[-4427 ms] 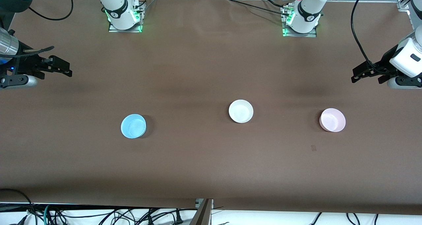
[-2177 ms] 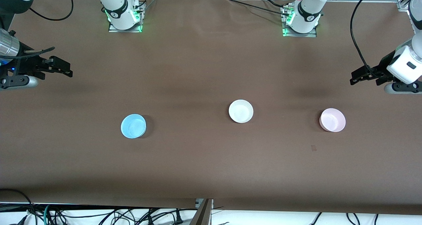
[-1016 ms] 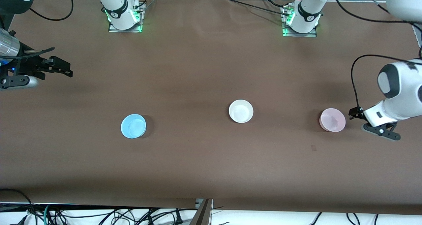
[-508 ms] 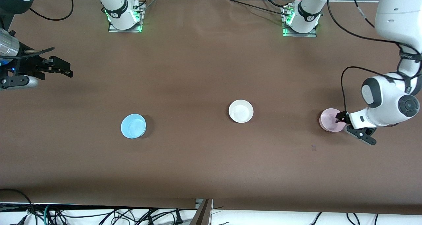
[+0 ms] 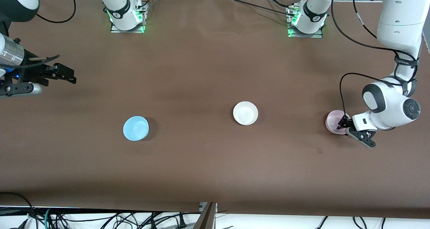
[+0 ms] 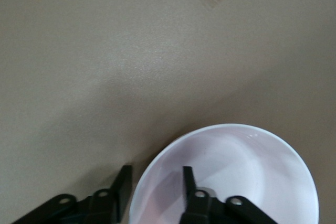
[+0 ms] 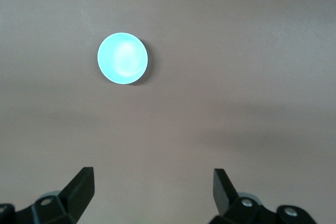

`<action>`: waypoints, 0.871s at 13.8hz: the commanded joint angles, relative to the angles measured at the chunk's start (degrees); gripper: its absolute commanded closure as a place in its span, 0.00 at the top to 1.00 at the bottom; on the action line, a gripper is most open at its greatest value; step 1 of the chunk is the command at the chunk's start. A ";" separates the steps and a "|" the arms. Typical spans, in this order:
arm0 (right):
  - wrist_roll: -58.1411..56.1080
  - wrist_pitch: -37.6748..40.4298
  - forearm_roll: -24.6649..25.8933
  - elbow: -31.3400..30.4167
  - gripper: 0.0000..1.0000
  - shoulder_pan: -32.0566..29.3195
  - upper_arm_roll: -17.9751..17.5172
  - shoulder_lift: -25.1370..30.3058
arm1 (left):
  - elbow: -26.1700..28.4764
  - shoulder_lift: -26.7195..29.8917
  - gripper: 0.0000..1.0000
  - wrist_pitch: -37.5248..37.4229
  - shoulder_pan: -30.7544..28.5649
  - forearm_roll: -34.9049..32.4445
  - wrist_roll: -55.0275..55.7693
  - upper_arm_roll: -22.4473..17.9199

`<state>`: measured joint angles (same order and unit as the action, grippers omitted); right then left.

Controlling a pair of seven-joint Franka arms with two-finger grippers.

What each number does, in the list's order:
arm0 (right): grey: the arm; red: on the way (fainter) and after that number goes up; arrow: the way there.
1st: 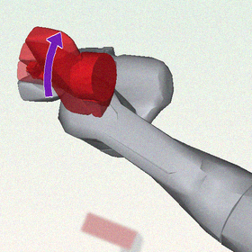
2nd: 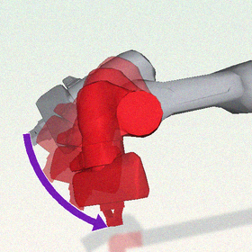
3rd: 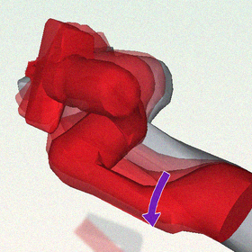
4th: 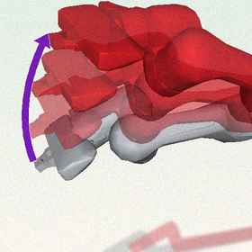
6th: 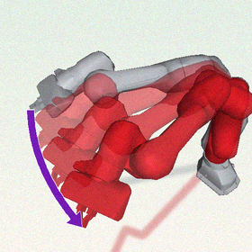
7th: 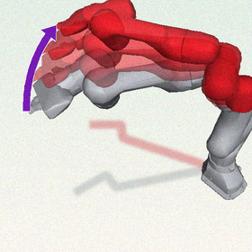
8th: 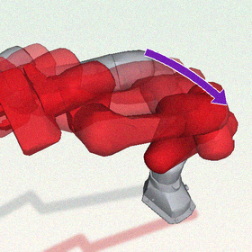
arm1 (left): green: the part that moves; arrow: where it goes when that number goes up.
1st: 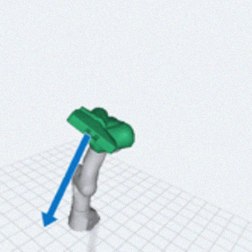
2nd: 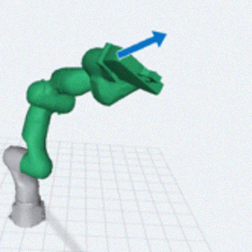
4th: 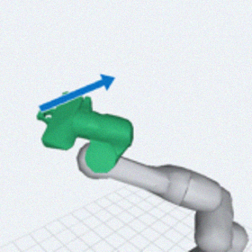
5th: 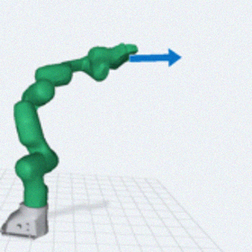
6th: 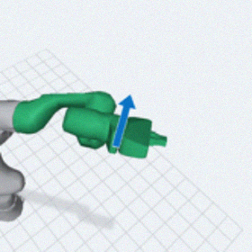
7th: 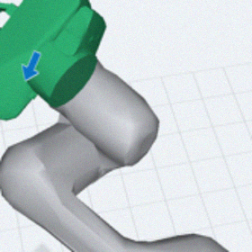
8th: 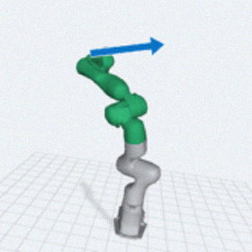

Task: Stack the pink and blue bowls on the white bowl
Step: 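Grasp the pink bowl with the left gripper while the right gripper reaches the blue bowl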

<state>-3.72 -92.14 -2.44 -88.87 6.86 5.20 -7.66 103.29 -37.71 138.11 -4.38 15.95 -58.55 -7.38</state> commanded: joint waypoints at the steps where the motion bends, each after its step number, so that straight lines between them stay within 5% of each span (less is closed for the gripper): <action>1: -0.50 0.55 -1.07 0.46 1.00 -0.10 -0.28 -0.16 | 0.42 1.14 0.00 0.14 -0.19 1.63 -5.34 0.00; 4: -0.24 -1.54 0.59 0.45 1.00 0.35 0.06 -5.32 | 0.60 1.40 0.00 -0.30 -0.19 1.63 -5.43 0.00; 9: -0.67 -1.90 -7.39 0.98 0.99 -1.94 0.24 -11.40 | -0.28 7.98 0.00 -10.91 0.59 0.93 -4.91 0.52; 12: -0.41 -4.18 -8.11 1.42 1.00 -0.46 -0.28 -15.44 | -0.72 12.12 0.00 -14.18 0.68 0.49 -3.51 5.34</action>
<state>-3.72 -95.46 -9.91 -89.11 5.49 5.52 -20.11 101.88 -29.03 125.92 -4.01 16.03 -62.17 -4.51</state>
